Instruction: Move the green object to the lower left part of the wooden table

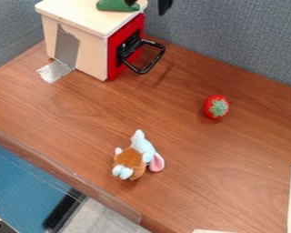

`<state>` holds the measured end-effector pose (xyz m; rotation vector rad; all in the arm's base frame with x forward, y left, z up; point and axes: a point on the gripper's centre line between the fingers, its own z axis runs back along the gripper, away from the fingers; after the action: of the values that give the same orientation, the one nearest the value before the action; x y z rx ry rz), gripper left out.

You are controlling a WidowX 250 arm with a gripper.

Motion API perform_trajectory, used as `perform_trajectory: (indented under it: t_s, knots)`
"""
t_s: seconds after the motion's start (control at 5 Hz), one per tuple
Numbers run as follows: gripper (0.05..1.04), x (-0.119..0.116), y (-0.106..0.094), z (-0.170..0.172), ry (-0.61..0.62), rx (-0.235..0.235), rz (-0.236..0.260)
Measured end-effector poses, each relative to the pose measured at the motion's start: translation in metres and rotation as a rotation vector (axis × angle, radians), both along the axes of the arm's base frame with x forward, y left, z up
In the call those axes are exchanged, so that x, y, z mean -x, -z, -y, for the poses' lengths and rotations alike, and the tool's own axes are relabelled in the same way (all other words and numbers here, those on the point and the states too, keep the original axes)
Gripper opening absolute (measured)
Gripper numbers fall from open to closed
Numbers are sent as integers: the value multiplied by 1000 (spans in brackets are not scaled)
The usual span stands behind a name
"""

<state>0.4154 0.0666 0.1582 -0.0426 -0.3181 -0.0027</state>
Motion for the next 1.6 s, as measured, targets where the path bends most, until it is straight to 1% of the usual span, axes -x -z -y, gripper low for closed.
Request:
perform_trajectory:
  t_s: [0.2, 0.4, 0.6, 0.8, 1.0, 1.2, 1.4, 1.6]
  knots:
    - [1001, -17, 0, -22, 79, -38, 3]
    - [1001, -27, 3, -38, 114, -61, -16]
    - [1001, -30, 12, -53, 97, -62, -46]
    - [1001, -33, 28, -62, 75, -68, -88]
    - [1000, -34, 33, -65, 73, -80, -103]
    - [966, -34, 51, -69, 59, -86, -148]
    - [689, -33, 51, -70, 53, -91, -150]
    - [394, -32, 52, -69, 42, -86, -147]
